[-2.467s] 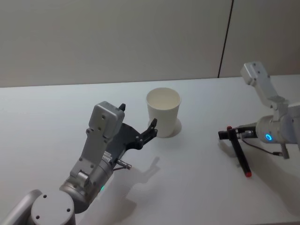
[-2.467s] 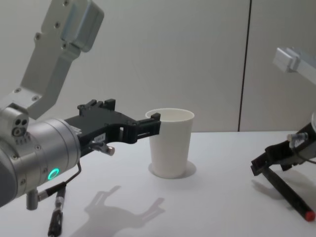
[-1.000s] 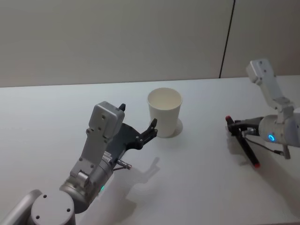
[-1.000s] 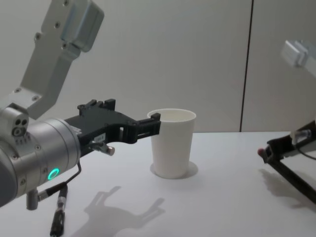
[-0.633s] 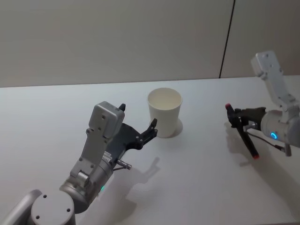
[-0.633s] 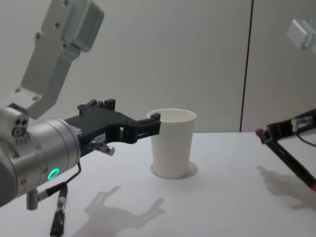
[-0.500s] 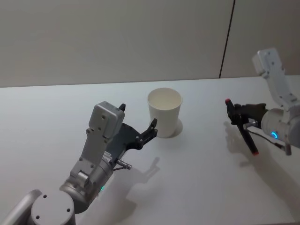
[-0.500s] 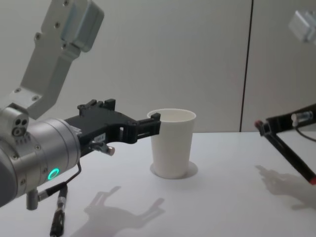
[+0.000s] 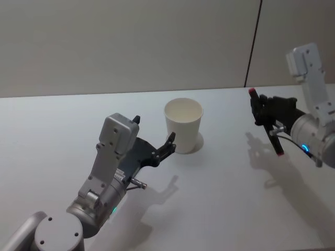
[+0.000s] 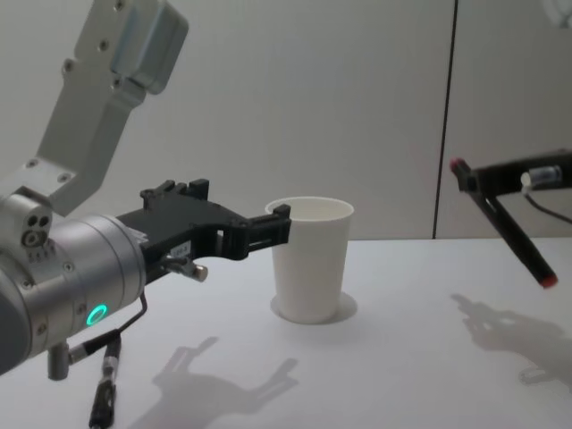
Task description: Place the pen into the pen holder.
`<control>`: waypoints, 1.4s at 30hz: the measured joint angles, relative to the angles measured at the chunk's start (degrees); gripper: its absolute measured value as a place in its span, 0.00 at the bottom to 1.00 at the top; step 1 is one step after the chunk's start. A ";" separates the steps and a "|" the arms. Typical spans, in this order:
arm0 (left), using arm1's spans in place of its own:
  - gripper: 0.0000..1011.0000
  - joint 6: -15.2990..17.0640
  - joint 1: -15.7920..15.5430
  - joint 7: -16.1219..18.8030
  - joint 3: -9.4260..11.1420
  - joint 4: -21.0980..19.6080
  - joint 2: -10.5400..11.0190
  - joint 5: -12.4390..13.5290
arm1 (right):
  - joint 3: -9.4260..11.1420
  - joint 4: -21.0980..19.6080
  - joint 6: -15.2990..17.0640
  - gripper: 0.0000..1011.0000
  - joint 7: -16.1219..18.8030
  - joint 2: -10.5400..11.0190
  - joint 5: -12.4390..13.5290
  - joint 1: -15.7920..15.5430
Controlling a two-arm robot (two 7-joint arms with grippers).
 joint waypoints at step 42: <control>0.99 0.00 0.00 0.00 0.00 0.00 0.00 0.00 | -2.00 -4.32 -32.02 0.17 -1.56 -1.64 -4.30 -1.32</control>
